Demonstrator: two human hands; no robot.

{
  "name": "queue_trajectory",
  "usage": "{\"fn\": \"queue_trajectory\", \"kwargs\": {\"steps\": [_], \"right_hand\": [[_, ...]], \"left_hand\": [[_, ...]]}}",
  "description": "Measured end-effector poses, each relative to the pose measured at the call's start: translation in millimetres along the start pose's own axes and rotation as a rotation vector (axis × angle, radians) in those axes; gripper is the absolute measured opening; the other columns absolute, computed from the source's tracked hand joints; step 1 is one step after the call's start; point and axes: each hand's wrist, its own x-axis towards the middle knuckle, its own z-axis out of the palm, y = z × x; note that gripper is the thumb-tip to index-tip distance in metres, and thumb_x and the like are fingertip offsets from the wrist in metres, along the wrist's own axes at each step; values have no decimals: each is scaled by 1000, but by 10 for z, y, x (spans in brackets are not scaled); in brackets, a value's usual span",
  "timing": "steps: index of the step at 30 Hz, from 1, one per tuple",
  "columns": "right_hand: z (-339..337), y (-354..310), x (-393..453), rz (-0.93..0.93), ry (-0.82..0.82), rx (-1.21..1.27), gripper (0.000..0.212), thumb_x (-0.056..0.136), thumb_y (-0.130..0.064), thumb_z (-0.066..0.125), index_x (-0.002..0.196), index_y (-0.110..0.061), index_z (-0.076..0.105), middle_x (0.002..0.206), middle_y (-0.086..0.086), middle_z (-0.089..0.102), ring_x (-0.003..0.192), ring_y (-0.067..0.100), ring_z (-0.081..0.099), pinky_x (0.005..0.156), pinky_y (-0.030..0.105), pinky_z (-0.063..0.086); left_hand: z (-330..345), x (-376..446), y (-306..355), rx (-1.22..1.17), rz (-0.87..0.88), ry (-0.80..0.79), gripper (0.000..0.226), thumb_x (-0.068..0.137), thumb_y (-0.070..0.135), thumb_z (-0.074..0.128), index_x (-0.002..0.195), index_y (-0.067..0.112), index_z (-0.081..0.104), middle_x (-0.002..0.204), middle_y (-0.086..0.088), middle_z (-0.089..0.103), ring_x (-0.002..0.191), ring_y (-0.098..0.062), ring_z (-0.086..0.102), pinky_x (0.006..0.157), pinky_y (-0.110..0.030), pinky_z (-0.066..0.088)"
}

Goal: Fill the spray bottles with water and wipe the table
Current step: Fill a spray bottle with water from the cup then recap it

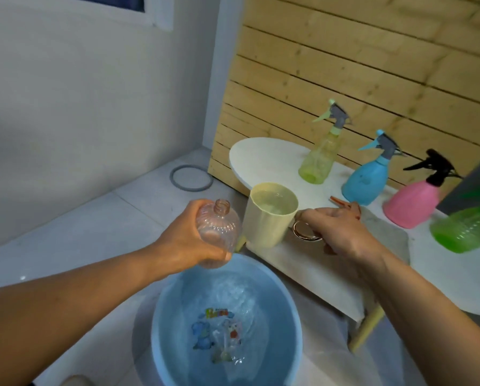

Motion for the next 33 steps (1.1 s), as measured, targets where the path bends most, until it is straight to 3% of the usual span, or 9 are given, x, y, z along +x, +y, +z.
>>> {"fn": "queue_trajectory", "kwargs": {"steps": [3, 6, 9, 11, 15, 26, 33], "right_hand": [[-6, -105, -13, -25, 28, 16, 33, 84, -34, 73, 71, -14, 51, 57, -3, 36, 52, 16, 29, 48, 35, 31], [3, -165, 16, -38, 57, 4, 32, 82, -40, 73, 69, -19, 52, 62, 0, 37, 58, 16, 30, 51, 28, 26], [39, -176, 70, -61, 93, -34, 44, 81, -42, 74, 57, -23, 41, 49, -7, 31, 45, 11, 26, 42, 21, 21], [72, -183, 107, -76, 118, -72, 48, 80, -42, 74, 54, -22, 39, 44, -10, 30, 39, 6, 25, 40, 20, 23], [129, -196, 149, -90, 153, -163, 44, 77, -46, 74, 52, -21, 47, 44, -12, 38, 38, 5, 33, 49, 24, 31], [193, -242, 148, -193, 194, -316, 25, 75, -50, 72, 67, -28, 62, 41, -12, 44, 39, 5, 40, 47, 26, 35], [209, -236, 106, -213, 234, -373, 41, 76, -50, 70, 67, -12, 60, 44, -9, 46, 44, 9, 39, 49, 29, 36]], "left_hand": [[21, -4, -2, 23, 4, -21, 104, 48, 29, 100, 132, 43, 41, 118, 16, 61, 106, -6, 65, 80, -23, 60], [26, 6, -17, 42, 17, -35, 103, 48, 28, 99, 131, 44, 41, 117, 15, 60, 103, -5, 65, 75, -20, 59], [33, 18, -40, 73, 37, -49, 102, 49, 29, 99, 131, 45, 40, 116, 17, 59, 102, -2, 63, 71, -16, 57], [34, 24, -57, 97, 48, -56, 103, 49, 31, 99, 132, 44, 39, 117, 19, 58, 104, -3, 63, 74, -17, 58], [48, 20, -82, 117, 58, -72, 103, 50, 30, 99, 132, 45, 38, 118, 19, 57, 101, 3, 62, 76, -17, 58], [47, 12, -93, 109, 56, -84, 106, 49, 34, 98, 135, 43, 36, 119, 18, 56, 104, -3, 63, 80, -22, 60], [40, -1, -89, 101, 55, -84, 107, 48, 37, 97, 135, 45, 35, 120, 19, 56, 106, -4, 63, 81, -23, 60]]}}
